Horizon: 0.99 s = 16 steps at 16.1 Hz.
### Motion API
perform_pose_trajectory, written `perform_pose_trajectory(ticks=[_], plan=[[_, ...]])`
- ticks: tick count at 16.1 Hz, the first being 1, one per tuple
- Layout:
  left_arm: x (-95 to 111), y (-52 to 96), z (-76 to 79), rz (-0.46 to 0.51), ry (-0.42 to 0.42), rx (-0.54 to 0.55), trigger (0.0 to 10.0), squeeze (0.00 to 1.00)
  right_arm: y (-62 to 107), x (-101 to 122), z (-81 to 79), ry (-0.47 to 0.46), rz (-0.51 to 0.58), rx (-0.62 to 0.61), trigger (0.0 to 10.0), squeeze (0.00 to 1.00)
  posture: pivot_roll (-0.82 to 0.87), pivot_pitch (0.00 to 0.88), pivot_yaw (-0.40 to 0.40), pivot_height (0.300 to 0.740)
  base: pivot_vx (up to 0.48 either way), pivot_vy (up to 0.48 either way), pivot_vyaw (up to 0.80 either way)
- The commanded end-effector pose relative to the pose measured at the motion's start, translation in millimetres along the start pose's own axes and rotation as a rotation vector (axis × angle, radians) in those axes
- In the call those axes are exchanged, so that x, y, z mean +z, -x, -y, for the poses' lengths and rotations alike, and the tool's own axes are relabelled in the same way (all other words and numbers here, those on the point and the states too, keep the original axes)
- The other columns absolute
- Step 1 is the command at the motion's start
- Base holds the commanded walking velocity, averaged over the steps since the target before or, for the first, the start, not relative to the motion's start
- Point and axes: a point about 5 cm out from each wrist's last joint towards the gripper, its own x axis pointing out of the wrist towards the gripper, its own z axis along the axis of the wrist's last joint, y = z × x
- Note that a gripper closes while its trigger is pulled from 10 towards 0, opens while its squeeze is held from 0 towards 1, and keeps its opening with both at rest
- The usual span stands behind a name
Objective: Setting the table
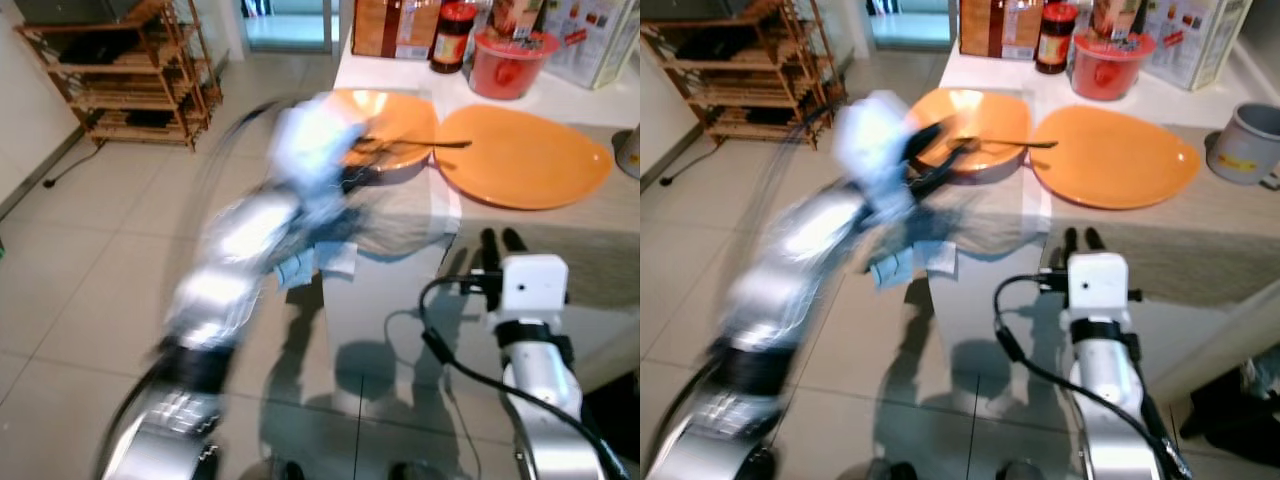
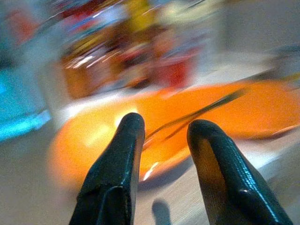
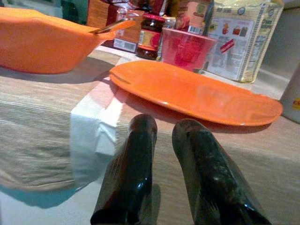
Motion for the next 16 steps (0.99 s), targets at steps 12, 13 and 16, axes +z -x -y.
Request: perform_pose_trajectory(ticks=[12, 13, 16], plan=[[-135.4, 114.1, 24.4, -0.406, 0.050, 0.304, 10.0, 1.00, 8.4, -19.1, -0.8, -0.039, -0.030, 0.023, 10.0, 0.00, -0.01, 0.000, 0.048, 0.740, 0.000, 0.000, 0.00], [-124.4, 102.1, 19.4, -0.347, 0.076, 0.311, 10.0, 1.00, 8.4, -19.3, -1.1, -0.043, -0.032, 0.031, 10.0, 0.00, -0.01, 0.000, 0.046, 0.740, 0.000, 0.000, 0.00], [-111.0, 79.1, 15.4, -0.275, 0.065, 0.289, 10.0, 1.00, 6.1, -17.5, -2.9, -0.035, -0.010, 0.051, 10.0, 0.00, -0.02, 0.000, 0.045, 0.740, 0.000, -0.320, 0.00]])
